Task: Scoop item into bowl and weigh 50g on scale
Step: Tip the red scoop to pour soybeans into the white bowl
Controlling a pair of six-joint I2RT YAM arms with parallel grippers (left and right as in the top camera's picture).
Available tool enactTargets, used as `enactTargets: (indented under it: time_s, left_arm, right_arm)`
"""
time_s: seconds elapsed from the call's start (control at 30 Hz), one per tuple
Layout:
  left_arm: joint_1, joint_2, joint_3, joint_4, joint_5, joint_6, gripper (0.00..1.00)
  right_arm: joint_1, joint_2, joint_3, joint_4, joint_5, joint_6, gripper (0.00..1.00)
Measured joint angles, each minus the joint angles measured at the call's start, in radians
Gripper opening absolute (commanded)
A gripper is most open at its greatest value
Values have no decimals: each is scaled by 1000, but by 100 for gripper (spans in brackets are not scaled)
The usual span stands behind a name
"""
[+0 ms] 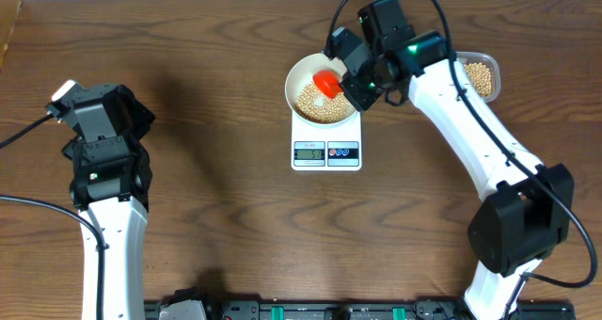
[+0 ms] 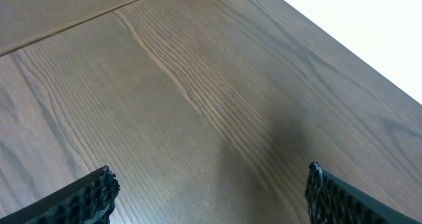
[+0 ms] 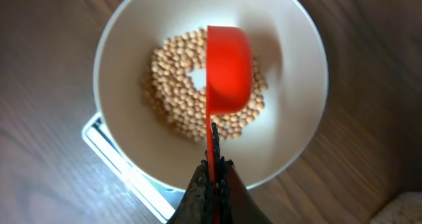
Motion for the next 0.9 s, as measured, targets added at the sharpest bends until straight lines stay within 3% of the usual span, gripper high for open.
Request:
enactTargets:
  time_s: [0.9]
  left_arm:
    - [0,0,0,0,0,0,93]
  right_arm:
    - [37,49,0,24,61,-40,1]
